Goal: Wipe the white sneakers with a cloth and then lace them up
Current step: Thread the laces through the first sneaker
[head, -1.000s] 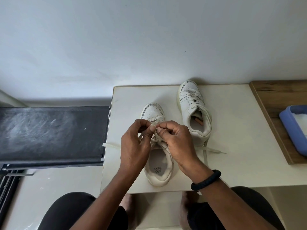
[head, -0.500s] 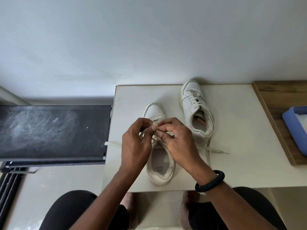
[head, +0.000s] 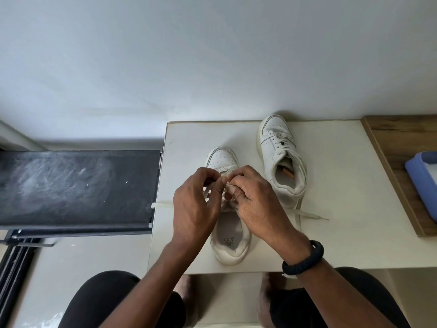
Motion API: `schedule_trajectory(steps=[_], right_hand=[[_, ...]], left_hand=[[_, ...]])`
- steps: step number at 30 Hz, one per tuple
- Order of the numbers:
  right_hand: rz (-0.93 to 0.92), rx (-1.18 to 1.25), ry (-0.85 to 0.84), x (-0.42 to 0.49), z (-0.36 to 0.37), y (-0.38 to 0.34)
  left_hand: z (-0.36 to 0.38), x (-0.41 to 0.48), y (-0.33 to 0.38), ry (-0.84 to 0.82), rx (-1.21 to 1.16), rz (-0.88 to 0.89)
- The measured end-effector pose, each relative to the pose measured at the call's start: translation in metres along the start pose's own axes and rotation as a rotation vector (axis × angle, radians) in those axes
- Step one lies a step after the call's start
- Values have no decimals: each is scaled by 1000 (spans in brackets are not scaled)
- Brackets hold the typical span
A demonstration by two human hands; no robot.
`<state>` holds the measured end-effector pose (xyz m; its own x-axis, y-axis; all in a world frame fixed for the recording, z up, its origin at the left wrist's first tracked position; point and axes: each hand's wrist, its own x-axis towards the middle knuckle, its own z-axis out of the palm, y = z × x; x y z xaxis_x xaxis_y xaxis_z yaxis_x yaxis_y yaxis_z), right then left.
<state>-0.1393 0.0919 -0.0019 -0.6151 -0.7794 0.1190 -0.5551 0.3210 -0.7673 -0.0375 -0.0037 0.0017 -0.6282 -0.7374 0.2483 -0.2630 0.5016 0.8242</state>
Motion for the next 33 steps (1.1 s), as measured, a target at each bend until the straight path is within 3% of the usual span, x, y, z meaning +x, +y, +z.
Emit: schedule_trajectory(steps=[3, 8, 12, 18, 24, 28, 33], right_hand=[[-6, -44, 17, -1, -1, 0], [-12, -66, 60, -3, 0, -2], [-18, -53, 116, -5, -3, -8], [-134, -279, 207, -17, -15, -28], [50, -302, 139, -26, 0, -32], [93, -182, 154, -24, 3, -29], [315, 158, 132, -24, 4, -28]], left_hand=[[-3, 3, 1, -47, -33, -75], [-13, 13, -4, -238, -363, -468], [-17, 14, -3, -242, -466, -594], [-18, 13, 1, -183, -459, -629], [-17, 11, 0, -169, -438, -620], [-16, 11, 4, -168, -432, -560], [-17, 8, 6, -194, -403, -513]])
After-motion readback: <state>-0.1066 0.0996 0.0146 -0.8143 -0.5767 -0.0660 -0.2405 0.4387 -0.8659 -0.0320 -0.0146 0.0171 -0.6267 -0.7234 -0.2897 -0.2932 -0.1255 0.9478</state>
